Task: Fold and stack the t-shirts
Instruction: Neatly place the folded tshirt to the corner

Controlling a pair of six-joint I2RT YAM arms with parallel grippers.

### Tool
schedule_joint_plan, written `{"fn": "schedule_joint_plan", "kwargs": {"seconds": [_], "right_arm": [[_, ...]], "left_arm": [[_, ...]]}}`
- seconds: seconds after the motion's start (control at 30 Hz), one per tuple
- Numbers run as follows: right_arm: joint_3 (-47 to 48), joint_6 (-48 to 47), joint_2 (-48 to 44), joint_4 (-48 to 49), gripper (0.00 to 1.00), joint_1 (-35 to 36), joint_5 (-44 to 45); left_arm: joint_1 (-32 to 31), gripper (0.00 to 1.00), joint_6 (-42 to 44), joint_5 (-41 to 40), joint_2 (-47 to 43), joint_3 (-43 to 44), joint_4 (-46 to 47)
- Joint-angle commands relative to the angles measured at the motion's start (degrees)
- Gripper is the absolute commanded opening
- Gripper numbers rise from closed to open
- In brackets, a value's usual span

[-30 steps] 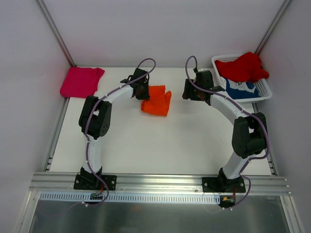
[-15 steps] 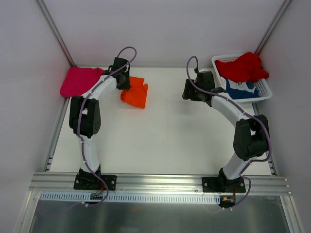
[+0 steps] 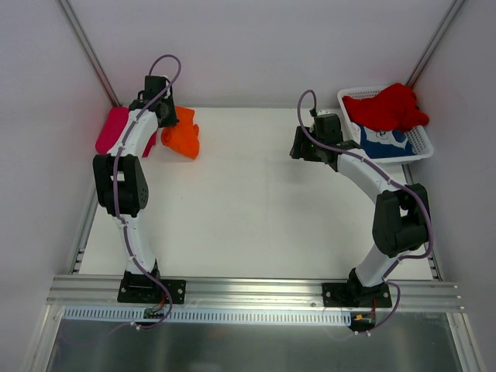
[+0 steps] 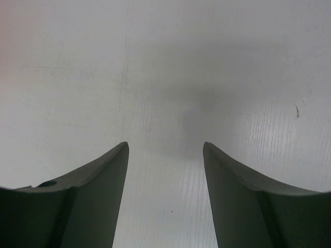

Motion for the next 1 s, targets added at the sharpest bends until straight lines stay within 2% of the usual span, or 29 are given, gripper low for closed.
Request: {"fn": "schedule_joint_plan", "kwargs": {"seconds": [0.0, 0.17, 0.37, 0.63, 0.97], "right_arm": [[-0.73, 0.71, -2.69, 2.35, 0.63, -0.44, -1.23], [-0.99, 0.71, -2.51, 2.79, 0.63, -0.35, -1.58], [-1.60, 0.80, -2.86, 3.31, 0.63, -0.53, -2.20], [-2.83, 1.42, -3.39, 4.28, 0.63, -0.53, -2.64], [-2.93, 1.68, -2.95, 5.16, 0.63, -0.44, -4.04]], "left_arm": [[0.83, 0.00, 3.73, 0.87, -0.36, 6.22, 1.06], [2.67, 0.00, 5.84, -0.18, 0.96, 10.79, -0.34], [8.64, 0.00, 7.34, -1.50, 1.40, 11.33, -0.52], [13.04, 0.00, 9.36, -1.16, 3.24, 13.87, -0.61], [14.46, 0.00, 11.21, 1.92, 7.02, 20.91, -0.61]]}}
